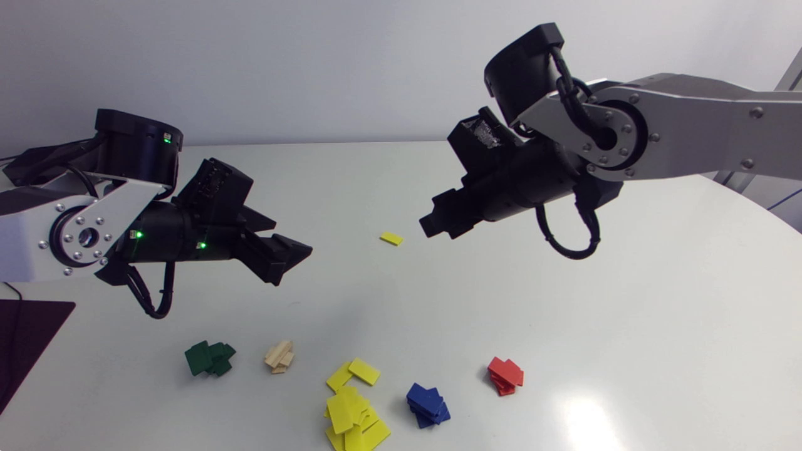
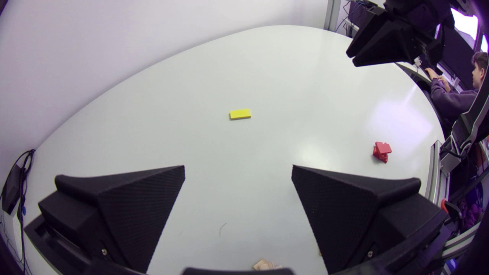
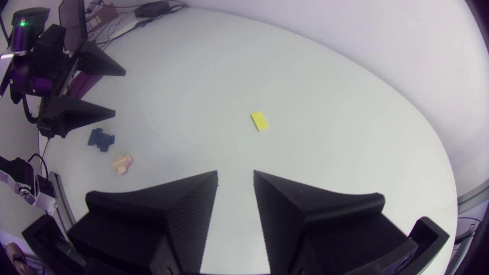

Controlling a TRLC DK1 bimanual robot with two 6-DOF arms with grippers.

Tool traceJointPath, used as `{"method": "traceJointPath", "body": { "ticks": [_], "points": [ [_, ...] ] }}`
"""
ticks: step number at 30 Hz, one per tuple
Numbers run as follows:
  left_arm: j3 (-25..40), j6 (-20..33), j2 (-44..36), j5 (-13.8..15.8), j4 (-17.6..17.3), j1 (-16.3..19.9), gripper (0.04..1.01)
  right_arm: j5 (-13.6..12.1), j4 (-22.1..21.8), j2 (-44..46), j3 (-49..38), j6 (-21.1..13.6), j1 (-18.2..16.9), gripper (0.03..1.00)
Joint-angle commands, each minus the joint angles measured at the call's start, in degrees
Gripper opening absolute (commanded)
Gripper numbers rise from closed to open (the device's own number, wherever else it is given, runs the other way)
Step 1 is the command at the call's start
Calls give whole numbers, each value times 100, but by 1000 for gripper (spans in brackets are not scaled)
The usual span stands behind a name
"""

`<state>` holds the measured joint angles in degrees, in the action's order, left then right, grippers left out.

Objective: Take domino bricks one by one from the mixed stack on the table and place each onto the existing stack of the same color.

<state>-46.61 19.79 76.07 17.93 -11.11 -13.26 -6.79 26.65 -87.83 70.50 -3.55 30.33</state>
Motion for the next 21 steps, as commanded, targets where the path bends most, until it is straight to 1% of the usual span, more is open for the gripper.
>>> {"method": "traceJointPath", "body": {
  "ticks": [1,2,3,16,21],
  "points": [
    [-138,-98,-31,-9,-5,-37,995,72,59,82,-63,171,-9,985],
    [-138,-98,-31,-9,-5,-37,995,-60,129,-322,131,153,-80,979],
    [-41,-81,-40,0,48,-2,995,-68,129,-349,139,153,-80,979],
    [-85,-46,13,0,48,25,995,-86,165,-401,219,135,-80,970],
    [-68,-46,39,0,57,25,995,-130,165,-612,386,-5,-247,969]
  ]
}}
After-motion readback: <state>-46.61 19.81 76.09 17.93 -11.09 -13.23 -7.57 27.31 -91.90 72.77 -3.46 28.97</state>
